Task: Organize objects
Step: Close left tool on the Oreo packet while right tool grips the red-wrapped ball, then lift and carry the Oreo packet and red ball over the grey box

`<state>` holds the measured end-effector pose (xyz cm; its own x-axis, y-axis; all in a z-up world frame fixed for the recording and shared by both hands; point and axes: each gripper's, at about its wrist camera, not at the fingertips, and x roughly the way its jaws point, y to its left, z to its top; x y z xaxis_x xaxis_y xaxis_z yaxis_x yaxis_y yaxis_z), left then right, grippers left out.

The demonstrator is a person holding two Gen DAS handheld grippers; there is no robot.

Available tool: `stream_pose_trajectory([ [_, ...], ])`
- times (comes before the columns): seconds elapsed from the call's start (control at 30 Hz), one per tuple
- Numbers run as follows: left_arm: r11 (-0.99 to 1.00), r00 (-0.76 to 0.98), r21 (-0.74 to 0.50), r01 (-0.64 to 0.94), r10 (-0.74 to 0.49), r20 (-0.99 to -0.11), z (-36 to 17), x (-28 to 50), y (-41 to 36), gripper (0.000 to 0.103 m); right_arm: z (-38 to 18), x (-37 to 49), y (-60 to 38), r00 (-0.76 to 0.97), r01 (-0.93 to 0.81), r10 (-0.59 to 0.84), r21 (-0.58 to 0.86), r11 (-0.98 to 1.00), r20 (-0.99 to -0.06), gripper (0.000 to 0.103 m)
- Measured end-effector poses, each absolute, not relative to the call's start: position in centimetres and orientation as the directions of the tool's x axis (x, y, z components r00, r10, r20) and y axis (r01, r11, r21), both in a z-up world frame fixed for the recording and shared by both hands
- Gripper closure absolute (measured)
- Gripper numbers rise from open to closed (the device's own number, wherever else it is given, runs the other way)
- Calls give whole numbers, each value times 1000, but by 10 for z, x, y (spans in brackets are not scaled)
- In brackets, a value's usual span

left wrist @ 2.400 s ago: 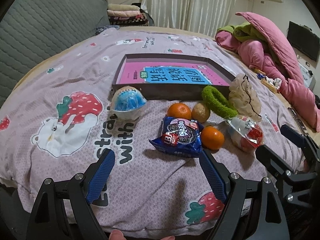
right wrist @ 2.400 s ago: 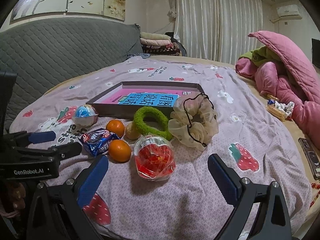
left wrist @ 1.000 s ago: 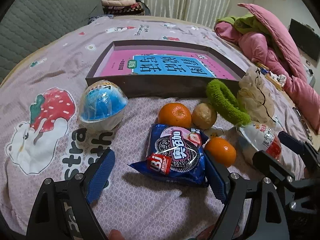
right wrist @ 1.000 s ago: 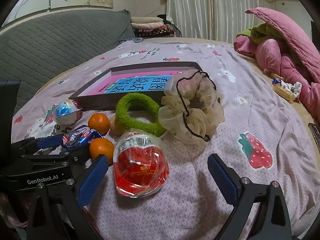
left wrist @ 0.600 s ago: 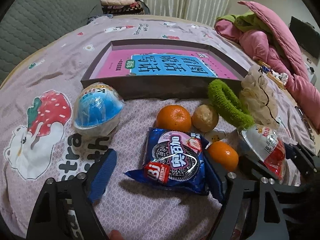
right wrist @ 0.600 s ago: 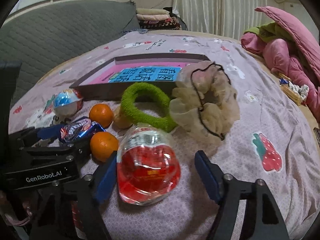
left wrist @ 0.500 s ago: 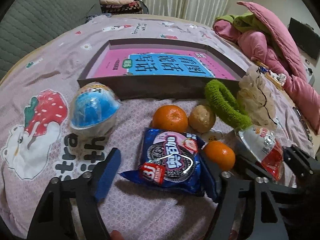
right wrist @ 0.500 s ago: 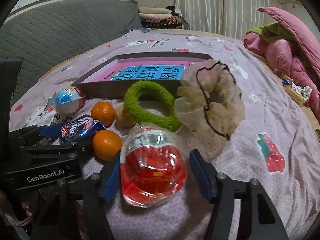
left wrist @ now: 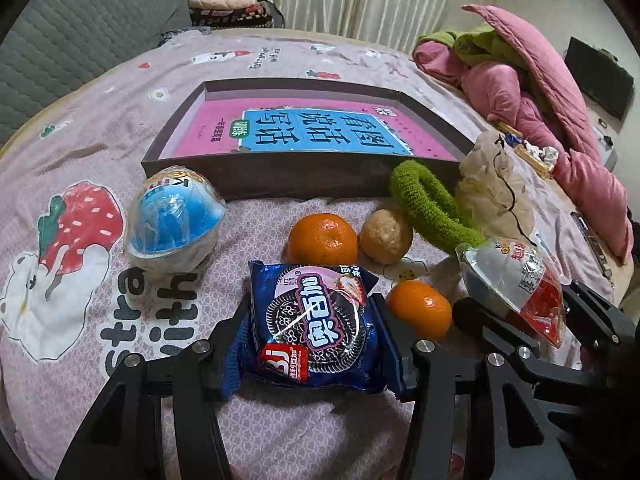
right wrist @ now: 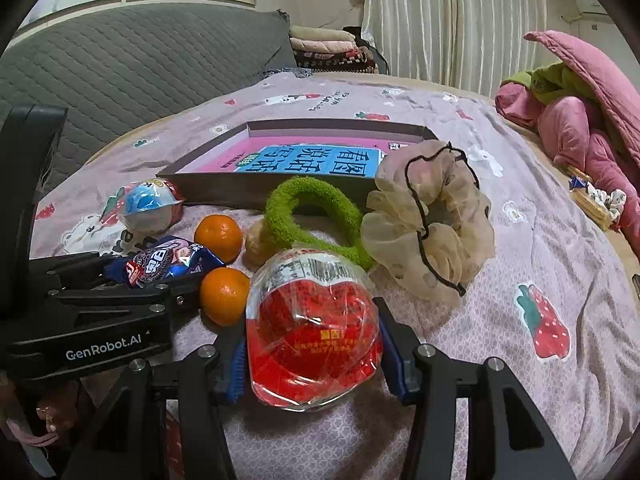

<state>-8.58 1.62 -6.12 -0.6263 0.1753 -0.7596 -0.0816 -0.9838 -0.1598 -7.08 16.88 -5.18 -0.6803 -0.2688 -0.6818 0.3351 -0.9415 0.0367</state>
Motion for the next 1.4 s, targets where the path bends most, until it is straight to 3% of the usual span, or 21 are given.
stream_pose_trajectory([
  [1.4,-986,-760,-147,-71,149,-633,9,-55,7,47,-2,-51,171,-803,340,-293,4,-940,-520,50],
])
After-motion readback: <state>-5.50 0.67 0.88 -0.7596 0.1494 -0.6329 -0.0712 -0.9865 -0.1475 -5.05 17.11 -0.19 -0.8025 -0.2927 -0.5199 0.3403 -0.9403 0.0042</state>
